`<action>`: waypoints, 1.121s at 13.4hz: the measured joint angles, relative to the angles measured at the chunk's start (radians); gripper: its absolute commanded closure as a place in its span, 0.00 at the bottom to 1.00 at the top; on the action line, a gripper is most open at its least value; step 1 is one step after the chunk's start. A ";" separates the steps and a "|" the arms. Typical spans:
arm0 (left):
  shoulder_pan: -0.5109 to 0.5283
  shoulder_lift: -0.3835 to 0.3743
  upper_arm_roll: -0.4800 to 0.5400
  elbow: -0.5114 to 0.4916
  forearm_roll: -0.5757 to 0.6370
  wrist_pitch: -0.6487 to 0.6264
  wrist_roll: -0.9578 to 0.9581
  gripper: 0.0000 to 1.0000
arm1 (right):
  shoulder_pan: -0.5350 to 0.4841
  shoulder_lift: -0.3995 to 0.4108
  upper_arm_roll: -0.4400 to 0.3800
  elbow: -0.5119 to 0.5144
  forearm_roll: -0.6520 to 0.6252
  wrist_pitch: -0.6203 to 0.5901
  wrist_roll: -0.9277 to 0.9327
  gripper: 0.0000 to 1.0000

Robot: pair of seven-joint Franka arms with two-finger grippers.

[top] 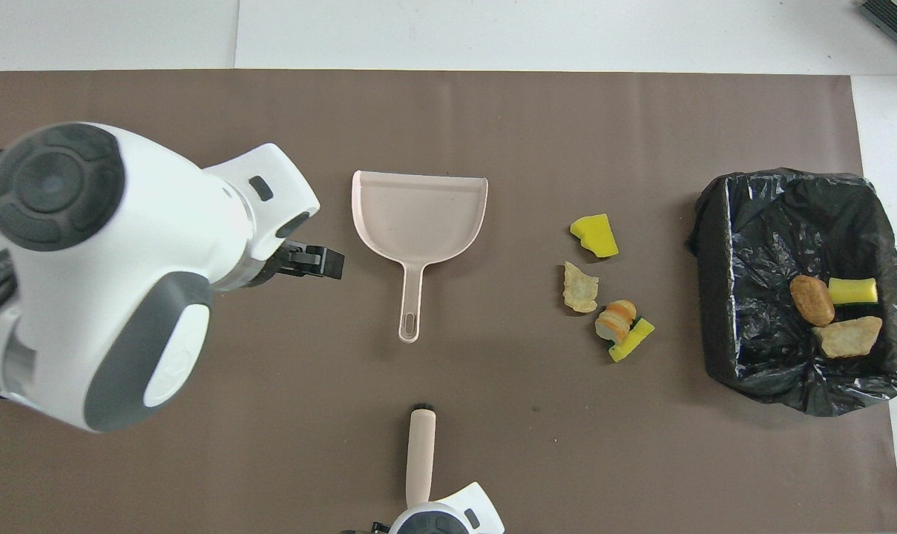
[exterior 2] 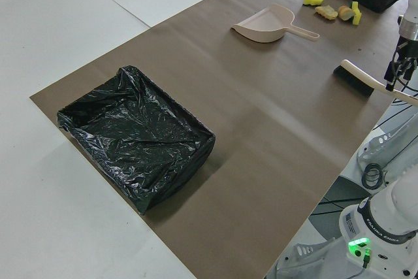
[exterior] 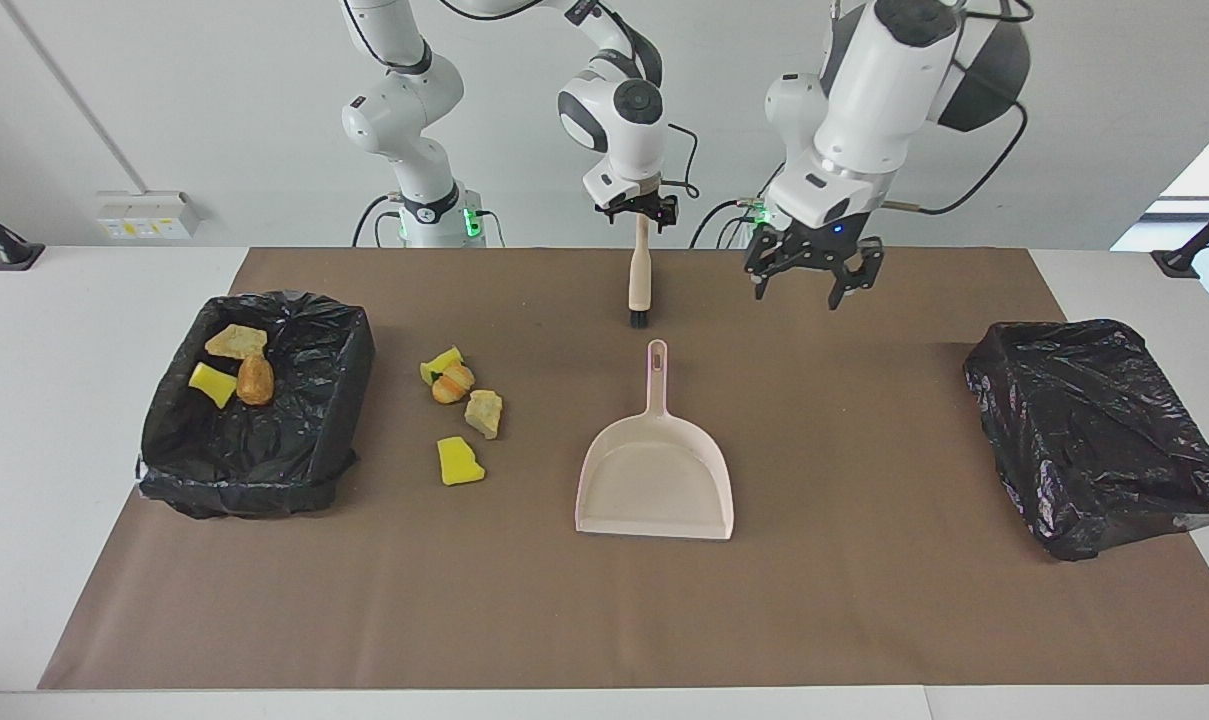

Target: Sweep and dump trash in bin

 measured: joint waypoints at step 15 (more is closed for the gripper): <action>-0.178 0.307 0.001 -0.082 0.000 0.399 -0.179 0.00 | 0.074 -0.013 0.000 -0.085 0.040 0.157 -0.003 0.14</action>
